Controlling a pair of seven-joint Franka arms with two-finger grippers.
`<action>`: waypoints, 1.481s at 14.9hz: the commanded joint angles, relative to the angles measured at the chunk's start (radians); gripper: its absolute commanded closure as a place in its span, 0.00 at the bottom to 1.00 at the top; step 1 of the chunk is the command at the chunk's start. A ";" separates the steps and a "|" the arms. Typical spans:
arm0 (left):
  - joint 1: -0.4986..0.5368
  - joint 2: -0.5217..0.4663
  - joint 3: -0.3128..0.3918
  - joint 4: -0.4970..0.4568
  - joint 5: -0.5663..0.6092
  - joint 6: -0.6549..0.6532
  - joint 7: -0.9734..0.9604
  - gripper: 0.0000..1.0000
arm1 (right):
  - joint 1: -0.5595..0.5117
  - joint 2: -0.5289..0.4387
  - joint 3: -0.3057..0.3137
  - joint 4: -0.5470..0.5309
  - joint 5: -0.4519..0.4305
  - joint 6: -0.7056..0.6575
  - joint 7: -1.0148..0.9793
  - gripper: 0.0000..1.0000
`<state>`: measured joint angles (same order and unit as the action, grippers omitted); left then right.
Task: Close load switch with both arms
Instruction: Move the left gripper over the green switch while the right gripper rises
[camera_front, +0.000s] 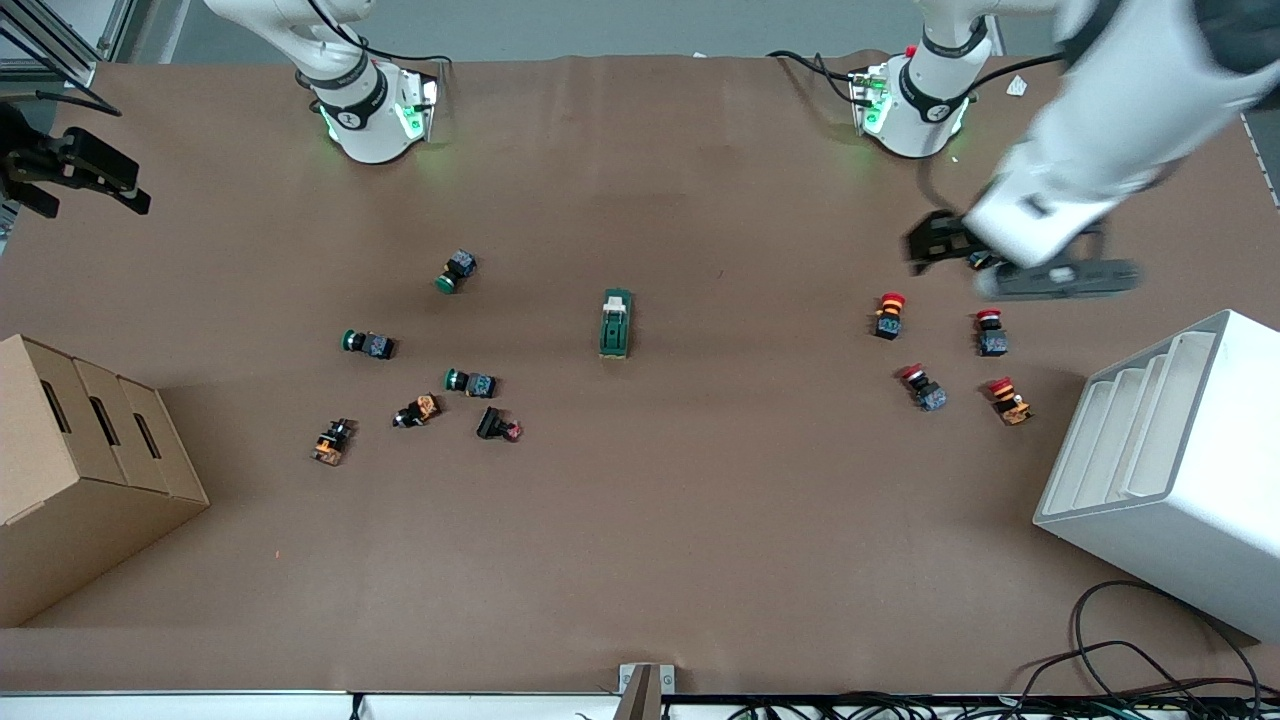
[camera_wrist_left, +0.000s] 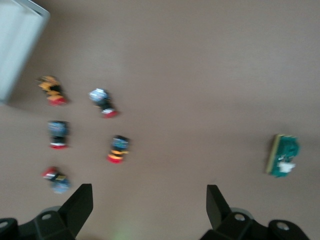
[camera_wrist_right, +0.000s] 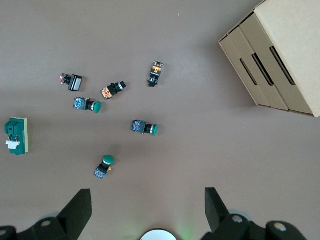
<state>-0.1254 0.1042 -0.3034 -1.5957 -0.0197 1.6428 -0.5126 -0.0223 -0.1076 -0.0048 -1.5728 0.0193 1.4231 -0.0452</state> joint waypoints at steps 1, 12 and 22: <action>-0.077 0.098 -0.037 0.020 0.015 0.078 -0.203 0.00 | -0.004 -0.001 0.002 0.000 0.001 -0.006 0.016 0.00; -0.471 0.371 -0.040 -0.060 0.429 0.443 -0.806 0.02 | -0.004 0.177 0.002 -0.010 0.014 0.054 0.021 0.00; -0.720 0.566 -0.040 -0.076 0.958 0.555 -1.431 0.03 | 0.145 0.174 0.011 -0.234 0.202 0.238 0.396 0.00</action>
<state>-0.8118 0.6531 -0.3476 -1.6711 0.8597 2.1844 -1.8576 0.0857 0.0949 0.0075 -1.7232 0.1974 1.5959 0.2726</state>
